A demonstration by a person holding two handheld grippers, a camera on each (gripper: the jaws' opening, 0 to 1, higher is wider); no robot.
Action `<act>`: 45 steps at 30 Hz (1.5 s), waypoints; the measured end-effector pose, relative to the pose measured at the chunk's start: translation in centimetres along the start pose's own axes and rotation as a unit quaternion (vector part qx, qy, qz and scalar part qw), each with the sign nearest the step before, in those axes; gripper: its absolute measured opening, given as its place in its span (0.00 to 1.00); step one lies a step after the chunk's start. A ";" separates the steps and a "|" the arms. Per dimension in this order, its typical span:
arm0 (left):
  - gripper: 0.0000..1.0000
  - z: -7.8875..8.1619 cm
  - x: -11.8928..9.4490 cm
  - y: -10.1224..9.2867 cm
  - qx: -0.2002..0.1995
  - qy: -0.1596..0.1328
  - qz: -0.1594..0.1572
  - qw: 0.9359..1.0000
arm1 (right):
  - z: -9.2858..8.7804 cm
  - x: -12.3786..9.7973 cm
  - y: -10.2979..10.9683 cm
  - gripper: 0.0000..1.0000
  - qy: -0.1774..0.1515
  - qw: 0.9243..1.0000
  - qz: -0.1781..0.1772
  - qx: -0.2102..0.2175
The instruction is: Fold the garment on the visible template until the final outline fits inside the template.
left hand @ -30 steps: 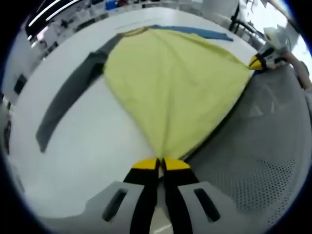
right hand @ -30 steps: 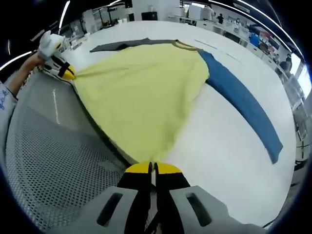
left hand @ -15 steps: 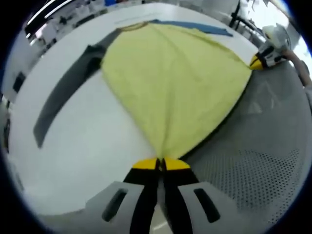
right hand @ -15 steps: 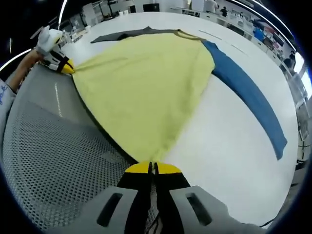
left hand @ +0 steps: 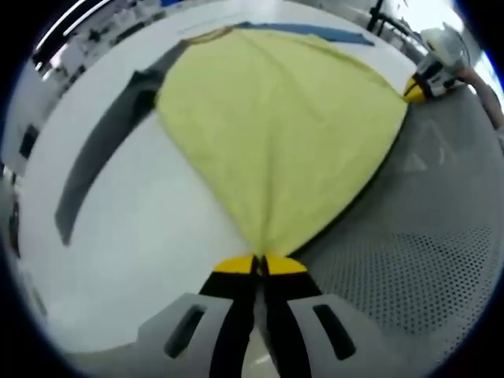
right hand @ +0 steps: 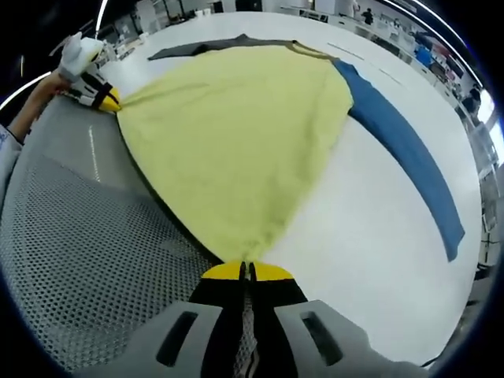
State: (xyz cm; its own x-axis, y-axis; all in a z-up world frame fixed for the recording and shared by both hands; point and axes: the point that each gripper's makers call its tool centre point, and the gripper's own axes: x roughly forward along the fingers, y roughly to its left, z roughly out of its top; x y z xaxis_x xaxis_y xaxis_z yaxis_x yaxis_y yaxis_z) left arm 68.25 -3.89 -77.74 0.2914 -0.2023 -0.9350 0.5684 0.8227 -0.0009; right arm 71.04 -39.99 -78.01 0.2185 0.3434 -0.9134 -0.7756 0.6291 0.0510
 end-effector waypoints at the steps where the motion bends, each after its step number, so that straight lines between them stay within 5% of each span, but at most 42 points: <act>1: 0.00 0.0 0.1 0.0 0.000 0.001 0.000 1.000 | 0.0 0.1 0.1 0.03 0.002 1.000 0.001 0.000; 15: 0.00 -0.2 0.3 0.1 -0.008 0.008 -0.012 1.000 | -0.1 0.5 0.1 0.04 0.047 0.999 0.010 -0.020; 22: 0.01 -0.2 0.2 0.1 0.021 0.028 -0.015 0.999 | -0.1 0.5 0.2 0.04 0.075 0.995 0.017 -0.056; 33: 0.13 -0.2 0.0 0.7 0.017 0.014 0.001 1.000 | -0.1 0.2 0.3 0.14 0.027 0.999 0.016 -0.041; 38: 0.19 -0.2 -0.5 0.9 0.013 -0.003 0.004 1.000 | 1.1 -0.6 0.7 0.19 -0.023 0.999 0.022 -0.018; 45: 0.27 0.7 -1.8 1.2 0.014 -0.035 0.016 0.999 | 1.2 -1.5 0.2 0.28 -0.030 0.999 0.005 -0.030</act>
State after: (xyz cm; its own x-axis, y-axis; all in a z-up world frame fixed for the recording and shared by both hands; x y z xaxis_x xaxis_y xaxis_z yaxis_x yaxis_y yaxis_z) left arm 68.95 -2.88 -75.77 0.3628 -0.2135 -0.9071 0.5790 0.8143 0.0399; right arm 71.28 -39.50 -76.13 0.2434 0.3914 -0.8875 -0.8121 0.5826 0.0342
